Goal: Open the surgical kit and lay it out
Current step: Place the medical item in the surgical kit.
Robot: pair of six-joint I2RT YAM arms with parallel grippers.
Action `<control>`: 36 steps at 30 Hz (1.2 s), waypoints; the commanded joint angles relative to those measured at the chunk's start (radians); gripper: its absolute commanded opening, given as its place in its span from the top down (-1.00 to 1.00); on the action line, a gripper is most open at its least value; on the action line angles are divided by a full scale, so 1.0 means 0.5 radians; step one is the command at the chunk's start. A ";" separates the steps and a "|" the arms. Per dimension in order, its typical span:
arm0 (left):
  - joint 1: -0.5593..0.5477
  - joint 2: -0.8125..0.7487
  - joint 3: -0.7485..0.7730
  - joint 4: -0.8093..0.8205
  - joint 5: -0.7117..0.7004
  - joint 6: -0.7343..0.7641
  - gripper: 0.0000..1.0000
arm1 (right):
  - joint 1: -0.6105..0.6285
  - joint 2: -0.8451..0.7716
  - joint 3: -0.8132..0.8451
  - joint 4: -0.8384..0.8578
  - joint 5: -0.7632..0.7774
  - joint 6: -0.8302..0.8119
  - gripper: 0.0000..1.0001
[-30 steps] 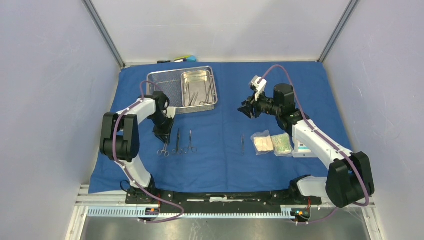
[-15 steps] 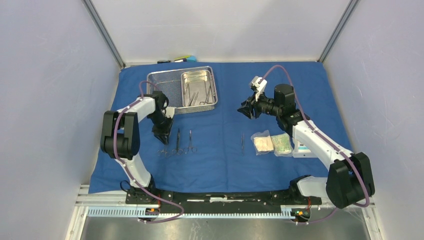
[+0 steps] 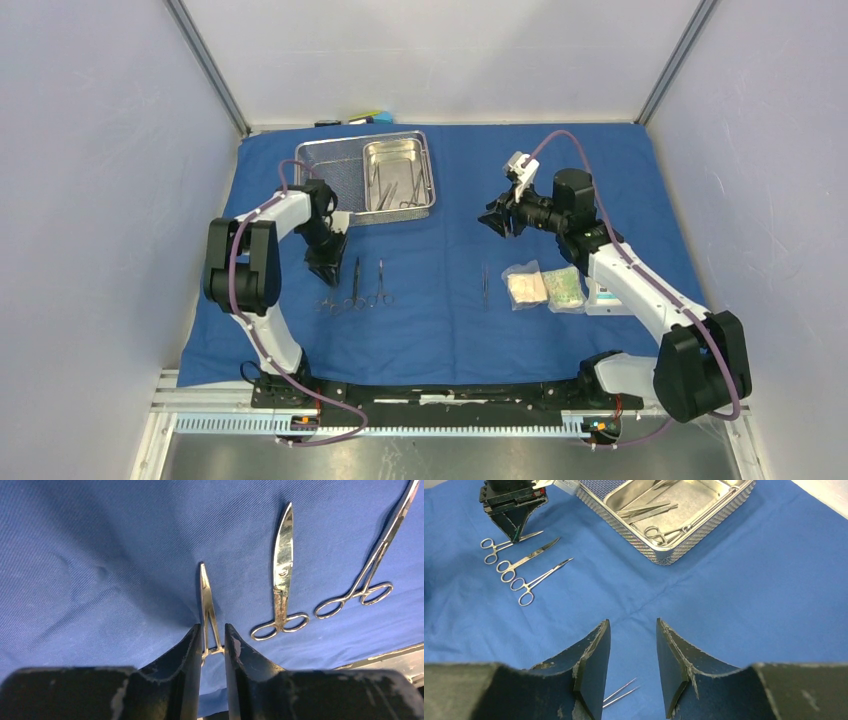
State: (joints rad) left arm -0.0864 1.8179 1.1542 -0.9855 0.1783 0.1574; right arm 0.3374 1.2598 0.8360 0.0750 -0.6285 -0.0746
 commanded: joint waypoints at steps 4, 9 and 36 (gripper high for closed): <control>0.007 0.099 0.043 0.038 0.014 -0.071 0.42 | -0.020 -0.065 -0.027 0.086 -0.016 0.017 0.09; 0.005 0.016 -0.003 0.070 -0.028 -0.080 0.45 | -0.024 -0.057 -0.027 0.095 -0.022 0.020 0.08; -0.132 -0.023 -0.035 0.169 -0.180 -0.127 0.69 | -0.053 -0.138 -0.037 0.108 -0.016 0.026 0.03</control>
State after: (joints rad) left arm -0.1501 1.8149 1.1336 -0.9321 0.1040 0.1246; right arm 0.3157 1.2171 0.8261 0.0975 -0.6289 -0.0677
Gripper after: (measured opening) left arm 0.179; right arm 0.480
